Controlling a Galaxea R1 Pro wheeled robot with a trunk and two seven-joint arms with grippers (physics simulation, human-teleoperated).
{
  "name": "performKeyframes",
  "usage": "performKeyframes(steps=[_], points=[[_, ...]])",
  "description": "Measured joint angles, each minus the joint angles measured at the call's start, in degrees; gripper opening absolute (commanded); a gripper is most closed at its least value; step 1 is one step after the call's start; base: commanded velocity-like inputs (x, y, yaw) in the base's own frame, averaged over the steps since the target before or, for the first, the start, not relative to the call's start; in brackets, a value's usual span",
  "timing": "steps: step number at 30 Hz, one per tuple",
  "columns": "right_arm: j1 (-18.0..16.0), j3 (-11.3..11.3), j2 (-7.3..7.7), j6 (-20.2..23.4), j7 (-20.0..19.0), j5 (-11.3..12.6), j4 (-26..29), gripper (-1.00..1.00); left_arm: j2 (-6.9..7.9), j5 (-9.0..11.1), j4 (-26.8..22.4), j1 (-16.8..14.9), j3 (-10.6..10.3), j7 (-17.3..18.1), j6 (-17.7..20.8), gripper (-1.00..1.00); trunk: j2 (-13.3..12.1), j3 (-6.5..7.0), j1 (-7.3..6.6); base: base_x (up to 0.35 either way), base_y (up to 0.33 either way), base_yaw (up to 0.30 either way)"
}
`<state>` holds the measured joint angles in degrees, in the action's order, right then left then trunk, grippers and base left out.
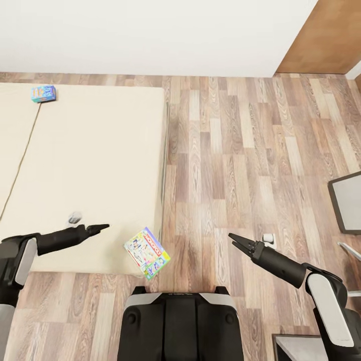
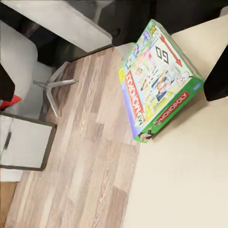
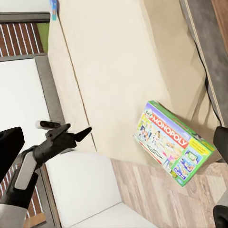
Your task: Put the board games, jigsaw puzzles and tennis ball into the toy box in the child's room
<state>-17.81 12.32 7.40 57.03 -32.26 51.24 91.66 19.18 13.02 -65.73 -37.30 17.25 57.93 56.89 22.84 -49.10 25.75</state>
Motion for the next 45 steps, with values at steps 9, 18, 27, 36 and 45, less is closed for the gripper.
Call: performKeyframes(steps=[9, 18, 27, 36, 45], points=[[0.0, 0.01, -0.02, -1.45, 0.11, -0.14, -0.4, 1.0, 1.2, -0.51, -0.01, 0.9, 0.37, 10.93, 0.44, 1.0, 0.0, 0.05, 0.0, 0.0, 0.0, 0.005], [0.0, 0.0, -0.08, -2.15, 0.03, -0.05, -0.6, 1.0, 1.32, -0.12, 0.32, 1.01, 0.48, 11.66, 0.71, 1.0, 0.0, 0.05, 0.0, 0.0, 0.0, 0.0], [0.0, 0.02, -0.32, -2.22, 0.01, -0.01, -0.49, 1.0, 0.71, 0.6, 0.56, 1.17, 0.28, 11.7, 1.45, 1.0, 0.0, 0.05, 0.0, 0.0, 0.0, 0.0], [-0.05, 0.0, -0.56, -2.22, 0.01, -0.08, -0.46, 1.0, 0.23, 0.71, 0.53, 1.19, 0.25, 12.41, 1.61, 1.0, 0.0, 0.2, 0.0, 0.0, 0.0, 0.0], [-0.01, 0.01, -0.7, -2.63, -0.08, -0.1, -0.27, 1.0, 0.05, 0.45, 0.54, 1.19, 0.09, 16.01, 1.43, 1.0, 0.0, 0.92, 0.0, 0.0, 0.0, 0.0]])
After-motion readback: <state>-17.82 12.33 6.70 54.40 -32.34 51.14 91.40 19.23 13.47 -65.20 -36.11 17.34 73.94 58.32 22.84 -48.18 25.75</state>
